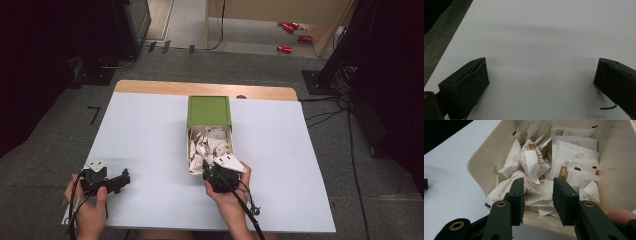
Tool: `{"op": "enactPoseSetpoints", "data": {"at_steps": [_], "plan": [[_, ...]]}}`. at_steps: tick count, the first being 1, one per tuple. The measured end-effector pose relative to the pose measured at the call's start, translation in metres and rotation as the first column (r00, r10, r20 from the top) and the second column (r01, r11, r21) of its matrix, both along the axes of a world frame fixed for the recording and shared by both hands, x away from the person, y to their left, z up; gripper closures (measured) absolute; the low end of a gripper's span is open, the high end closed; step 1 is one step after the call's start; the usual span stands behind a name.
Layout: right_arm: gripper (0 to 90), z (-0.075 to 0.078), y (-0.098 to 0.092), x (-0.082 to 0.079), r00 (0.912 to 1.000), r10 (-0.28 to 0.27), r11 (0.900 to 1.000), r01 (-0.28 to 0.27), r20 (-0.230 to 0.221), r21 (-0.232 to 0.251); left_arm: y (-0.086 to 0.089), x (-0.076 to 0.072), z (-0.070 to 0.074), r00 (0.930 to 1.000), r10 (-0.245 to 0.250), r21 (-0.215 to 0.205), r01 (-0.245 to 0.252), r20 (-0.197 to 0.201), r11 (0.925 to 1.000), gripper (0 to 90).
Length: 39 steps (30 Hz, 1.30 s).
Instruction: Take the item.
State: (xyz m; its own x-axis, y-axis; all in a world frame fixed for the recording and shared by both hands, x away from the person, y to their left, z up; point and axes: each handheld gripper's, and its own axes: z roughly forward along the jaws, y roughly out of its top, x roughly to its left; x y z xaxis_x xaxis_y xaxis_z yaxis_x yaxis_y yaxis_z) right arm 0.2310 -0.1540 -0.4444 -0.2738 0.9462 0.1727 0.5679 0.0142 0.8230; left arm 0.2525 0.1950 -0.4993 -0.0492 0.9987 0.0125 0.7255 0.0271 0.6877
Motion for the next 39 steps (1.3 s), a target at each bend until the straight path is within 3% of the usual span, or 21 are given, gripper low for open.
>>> {"op": "enactPoseSetpoints", "data": {"at_steps": [3, 13, 18, 23, 39], "plan": [[68.8, -0.001, 0.001, 0.006, 1.0, -0.008, 1.0, 0.008, 0.001, 0.004, 0.0, 0.0, 0.0, 1.0, 0.0, 0.0, 0.0, 0.0, 1.0, 0.0], [67.8, -0.002, 0.01, 0.02, 0.9999, -0.001, 1.0, 0.001, -0.013, 0.007, 0.0, 0.0, 0.0, 1.0, 0.0, 0.0, 0.0, 0.0, 1.0, 0.0], [75.8, -0.004, 0.01, 0.024, 0.9997, 0.003, 1.0, -0.002, -0.023, 0.021, 0.0, 0.0, 0.0, 1.0, 0.0, 0.0, 0.0, 0.0, 1.0, 0.0], [89.8, -0.003, 0.008, 0.024, 0.9997, 0.017, 0.999, -0.016, -0.02, 0.031, 0.0, 0.0, 0.0, 1.0, 0.0, 0.0, 0.0, 0.0, 1.0, 0.0], [90.0, 0.013, -0.002, 0.008, 0.9983, 0.03, 0.999, -0.031, 0.049, 0.026, 0.0, 0.0, 0.0, 1.0, 0.0, 0.0, 0.0, 0.0, 1.0, 0.0]]}}
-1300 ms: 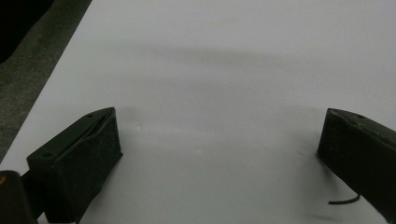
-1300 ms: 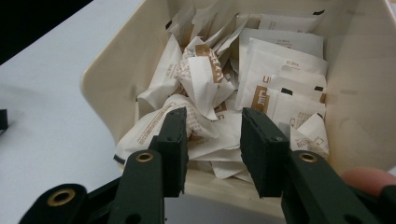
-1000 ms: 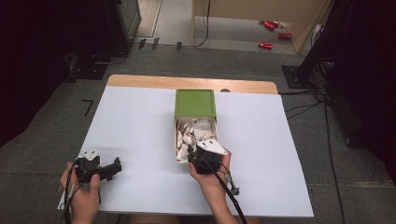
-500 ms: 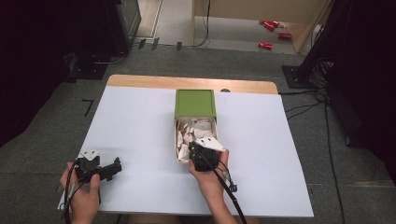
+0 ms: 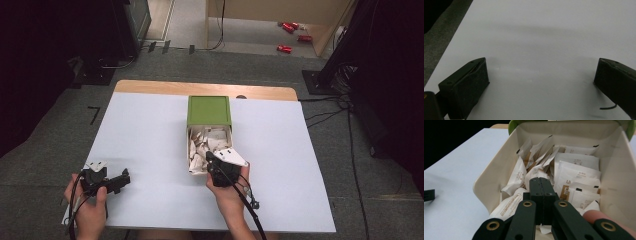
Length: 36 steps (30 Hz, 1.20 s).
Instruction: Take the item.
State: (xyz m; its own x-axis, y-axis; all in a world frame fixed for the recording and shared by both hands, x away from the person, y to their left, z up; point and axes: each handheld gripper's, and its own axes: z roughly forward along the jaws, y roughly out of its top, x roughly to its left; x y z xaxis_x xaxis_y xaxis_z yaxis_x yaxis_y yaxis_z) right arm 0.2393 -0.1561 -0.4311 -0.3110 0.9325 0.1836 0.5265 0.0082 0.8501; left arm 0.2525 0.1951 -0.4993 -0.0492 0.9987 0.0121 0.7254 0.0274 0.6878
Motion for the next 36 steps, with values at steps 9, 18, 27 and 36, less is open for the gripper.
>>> {"op": "enactPoseSetpoints", "data": {"at_steps": [9, 18, 27, 36], "plan": [[71.5, -0.004, -0.008, -0.003, 0.9997, 0.003, 1.0, -0.003, -0.024, -0.005, 0.0, 0.0, 0.0, 1.0, 0.0, 0.001, 0.0, 0.0, 1.0, 0.0], [53.8, -0.016, 0.006, 0.013, 0.9968, -0.022, 1.0, 0.023, -0.077, 0.007, 0.0, 0.0, 0.0, 1.0, 0.0, 0.0, 0.0, 0.0, 1.0, 0.0], [71.5, -0.021, 0.007, 0.019, 0.9948, -0.013, 0.998, 0.018, -0.101, 0.053, 0.0, 0.0, 0.0, 1.0, 0.0, 0.0, 0.0, 0.0, 1.0, 0.0], [76.8, -0.01, 0.002, 0.005, 0.998, -0.008, 1.0, 0.009, -0.062, 0.021, 0.0, 0.0, 0.0, 1.0, 0.0, 0.001, 0.0, 0.0, 1.0, 0.0]]}}
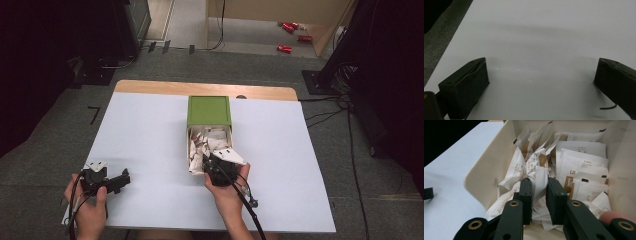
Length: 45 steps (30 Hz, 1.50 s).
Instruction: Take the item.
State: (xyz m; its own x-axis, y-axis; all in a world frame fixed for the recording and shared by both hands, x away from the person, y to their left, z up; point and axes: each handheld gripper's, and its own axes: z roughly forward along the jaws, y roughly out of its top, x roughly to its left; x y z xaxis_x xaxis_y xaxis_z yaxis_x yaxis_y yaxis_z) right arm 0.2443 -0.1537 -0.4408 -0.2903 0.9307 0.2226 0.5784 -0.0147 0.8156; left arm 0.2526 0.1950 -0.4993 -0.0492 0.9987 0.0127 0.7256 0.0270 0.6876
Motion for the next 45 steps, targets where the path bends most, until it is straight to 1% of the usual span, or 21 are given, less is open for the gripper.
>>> {"op": "enactPoseSetpoints", "data": {"at_steps": [3, 4, 5, 6, 7, 8, 9, 10, 11, 12, 14, 16, 17, 18, 19, 21, 30, 33, 39, 45], "plan": [[76.8, 0.003, -0.001, -0.004, 1.0, 0.003, 1.0, -0.003, 0.004, -0.006, 0.0, 0.0, 0.0, 1.0, 0.0, 0.0, 0.0, 0.0, 1.0, 0.0], [76.8, 0.005, -0.004, -0.009, 1.0, 0.006, 1.0, -0.006, 0.007, -0.009, 0.0, 0.0, 0.0, 1.0, 0.0, 0.0, 0.0, 0.0, 1.0, 0.0], [76.8, 0.005, -0.004, -0.009, 1.0, 0.006, 1.0, -0.006, 0.007, -0.009, 0.0, 0.0, 0.0, 1.0, 0.0, 0.0, 0.0, 0.0, 1.0, 0.0], [76.8, 0.007, -0.006, -0.015, 0.9999, 0.003, 1.0, -0.003, 0.011, -0.012, 0.0, 0.0, 0.0, 1.0, 0.0, 0.0, 0.0, 0.0, 1.0, 0.0], [76.8, 0.007, -0.006, -0.015, 0.9999, 0.003, 1.0, -0.003, 0.011, -0.012, 0.0, 0.0, 0.0, 1.0, 0.0, 0.0, 0.0, 0.0, 1.0, 0.0], [76.8, 0.009, -0.009, -0.02, 0.9999, 0.003, 1.0, -0.003, 0.015, -0.014, 0.0, 0.0, 0.0, 1.0, 0.0, 0.0, 0.0, 0.0, 1.0, 0.0], [76.8, 0.009, -0.009, -0.02, 0.9999, 0.003, 1.0, -0.003, 0.015, -0.014, 0.0, 0.0, 0.0, 1.0, 0.0, 0.0, 0.0, 0.0, 1.0, 0.0], [76.8, 0.01, -0.012, -0.026, 0.9999, 0.002, 1.0, -0.002, 0.017, -0.011, 0.0, 0.0, 0.0, 1.0, 0.0, 0.0, 0.0, 0.0, 1.0, 0.0], [76.8, 0.01, -0.012, -0.026, 0.9999, 0.002, 1.0, -0.002, 0.017, -0.011, 0.0, 0.0, 0.0, 1.0, 0.0, 0.0, 0.0, 0.0, 1.0, 0.0], [76.8, 0.01, -0.014, -0.03, 0.9999, 0.001, 1.0, 0.0, 0.016, -0.015, 0.0, 0.0, 0.0, 1.0, 0.0, 0.0, 0.0, 0.0, 1.0, 0.0], [76.8, 0.01, -0.016, -0.031, 0.9999, 0.0, 1.0, 0.0, 0.015, -0.014, 0.0, 0.0, 0.0, 1.0, 0.0, 0.0, 0.0, 0.0, 1.0, 0.0], [76.8, 0.011, -0.022, -0.039, 0.9999, -0.005, 1.0, 0.005, 0.015, -0.014, 0.0, 0.0, 0.0, 1.0, 0.0, 0.001, 0.0, 0.0, 1.0, 0.0], [76.8, 0.011, -0.022, -0.039, 0.9999, -0.005, 1.0, 0.005, 0.015, -0.014, 0.0, 0.0, 0.0, 1.0, 0.0, 0.001, 0.0, 0.0, 1.0, 0.0], [76.8, 0.013, -0.025, -0.043, 0.9998, -0.008, 1.0, 0.008, 0.021, -0.017, 0.0, 0.0, 0.0, 1.0, -0.001, 0.002, 0.001, -0.002, 1.0, 0.0], [76.8, 0.013, -0.025, -0.043, 0.9998, -0.008, 1.0, 0.008, 0.021, -0.017, 0.0, 0.0, 0.0, 1.0, -0.001, 0.002, 0.001, -0.002, 1.0, 0.0], [76.9, 0.013, -0.03, -0.049, 0.9997, -0.011, 1.0, 0.011, 0.022, -0.021, 0.0, 0.0, 0.0, 1.0, -0.001, 0.002, 0.001, -0.002, 1.0, 0.0], [76.9, 0.012, -0.044, -0.06, 0.9996, -0.024, 0.999, 0.024, 0.015, -0.022, 0.0, 0.0, 0.0, 1.0, -0.001, 0.002, 0.001, -0.002, 1.0, 0.0], [76.9, 0.013, -0.052, -0.065, 0.9992, -0.034, 0.999, 0.034, 0.02, -0.021, 0.0, 0.0, 0.0, 1.0, -0.001, 0.002, 0.001, -0.002, 1.0, 0.0], [76.9, 0.013, -0.061, -0.069, 0.9987, -0.044, 0.999, 0.045, 0.025, -0.023, 0.0, 0.0, 0.0, 1.0, 0.0, 0.001, 0.0, 0.0, 1.0, 0.0], [76.9, 0.012, -0.075, -0.073, 0.9974, -0.067, 0.997, 0.068, 0.025, -0.023, 0.0, 0.0, 0.0, 1.0, 0.0, 0.001, 0.0, 0.0, 1.0, 0.0]]}}
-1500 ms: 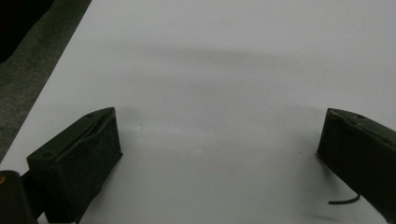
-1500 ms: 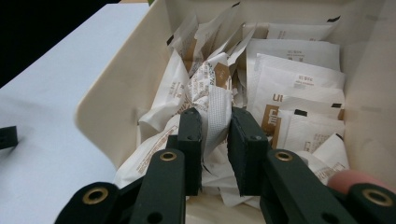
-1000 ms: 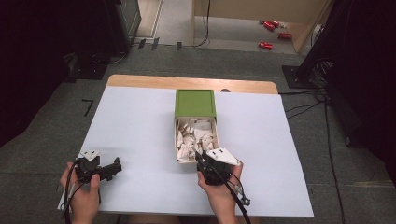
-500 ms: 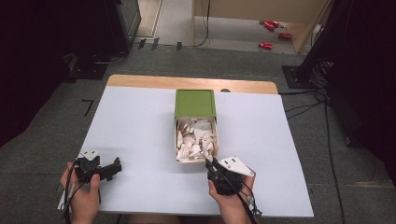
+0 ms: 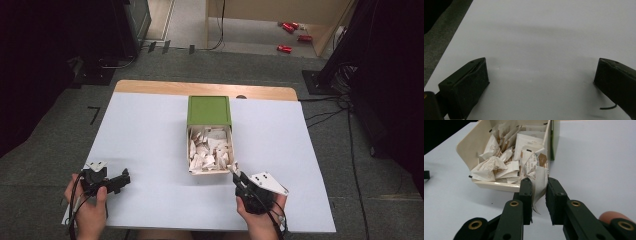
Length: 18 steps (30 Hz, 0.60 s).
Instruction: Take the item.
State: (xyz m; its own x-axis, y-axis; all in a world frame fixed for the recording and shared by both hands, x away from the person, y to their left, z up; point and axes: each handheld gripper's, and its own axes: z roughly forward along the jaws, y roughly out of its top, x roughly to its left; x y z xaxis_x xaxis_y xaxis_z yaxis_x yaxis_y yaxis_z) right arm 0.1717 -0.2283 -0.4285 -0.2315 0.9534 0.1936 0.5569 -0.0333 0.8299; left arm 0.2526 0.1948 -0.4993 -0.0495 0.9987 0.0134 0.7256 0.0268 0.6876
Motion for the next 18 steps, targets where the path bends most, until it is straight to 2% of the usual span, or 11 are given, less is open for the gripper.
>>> {"op": "enactPoseSetpoints", "data": {"at_steps": [11, 18], "plan": [[76.9, -0.004, -0.027, -0.002, 0.9986, -0.053, 0.998, 0.053, 0.001, -0.016, 0.0, 0.0, 0.0, 1.0, 0.0, 0.0, 0.0, 0.0, 1.0, 0.0], [76.4, -0.009, -0.048, 0.0, 0.9939, -0.11, 0.994, 0.11, 0.003, -0.023, 0.0, 0.0, 0.0, 1.0, 0.0, 0.0, 0.0, 0.0, 1.0, 0.0]]}}
